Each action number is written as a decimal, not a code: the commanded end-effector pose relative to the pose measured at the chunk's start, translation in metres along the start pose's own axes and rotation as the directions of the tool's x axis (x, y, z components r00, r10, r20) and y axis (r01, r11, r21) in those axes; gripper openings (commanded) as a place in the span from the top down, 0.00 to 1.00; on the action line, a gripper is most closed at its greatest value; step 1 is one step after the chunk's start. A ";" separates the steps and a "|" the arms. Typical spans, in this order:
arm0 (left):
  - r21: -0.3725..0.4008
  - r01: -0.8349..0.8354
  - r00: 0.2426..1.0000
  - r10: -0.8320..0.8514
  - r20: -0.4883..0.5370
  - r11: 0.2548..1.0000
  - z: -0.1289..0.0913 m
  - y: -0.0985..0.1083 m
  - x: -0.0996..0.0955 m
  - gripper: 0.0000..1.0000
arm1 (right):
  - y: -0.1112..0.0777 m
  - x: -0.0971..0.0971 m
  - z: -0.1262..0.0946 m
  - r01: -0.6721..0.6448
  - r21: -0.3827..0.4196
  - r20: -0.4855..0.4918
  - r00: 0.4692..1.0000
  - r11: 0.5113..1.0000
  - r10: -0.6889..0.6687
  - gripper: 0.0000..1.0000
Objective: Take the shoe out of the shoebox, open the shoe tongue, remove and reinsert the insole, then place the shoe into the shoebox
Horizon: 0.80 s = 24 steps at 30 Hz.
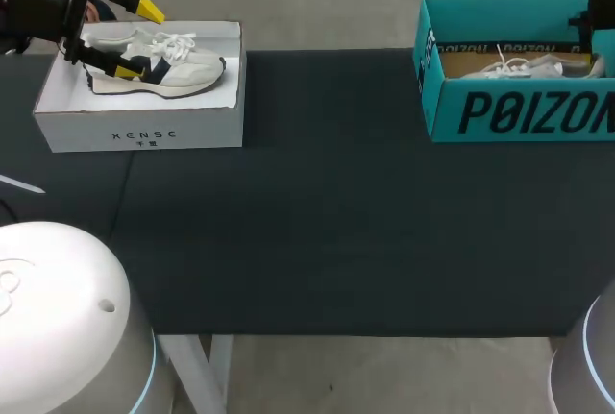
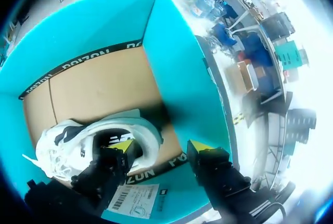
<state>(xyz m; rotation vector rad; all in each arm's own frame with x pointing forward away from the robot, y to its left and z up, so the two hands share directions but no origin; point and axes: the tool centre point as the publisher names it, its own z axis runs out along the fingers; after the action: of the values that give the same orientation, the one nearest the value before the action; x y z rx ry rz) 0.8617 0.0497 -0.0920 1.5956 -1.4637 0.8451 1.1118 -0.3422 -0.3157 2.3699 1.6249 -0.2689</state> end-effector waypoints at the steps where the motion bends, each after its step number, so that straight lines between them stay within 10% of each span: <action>1: -0.001 0.001 1.000 -0.001 0.002 1.000 0.000 -0.001 0.000 0.00 | -0.003 -0.003 -0.017 0.006 -0.014 -0.011 1.000 1.000 -0.006 0.35; 12: -0.001 0.001 1.000 -0.001 0.002 1.000 0.000 -0.001 0.000 0.00 | -0.006 -0.006 -0.080 0.176 -0.078 -0.275 0.942 0.981 -0.191 0.13; 24: -0.001 0.001 1.000 -0.001 0.002 1.000 0.000 -0.001 0.000 0.00 | -0.017 0.001 -0.149 0.445 -0.356 -0.548 0.613 0.822 -0.569 0.00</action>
<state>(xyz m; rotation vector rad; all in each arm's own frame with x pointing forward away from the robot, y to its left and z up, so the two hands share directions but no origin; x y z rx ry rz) 0.8617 0.0496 -0.0920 1.5955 -1.4638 0.8450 1.1082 -0.2875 -0.1785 2.1533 2.2445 0.3203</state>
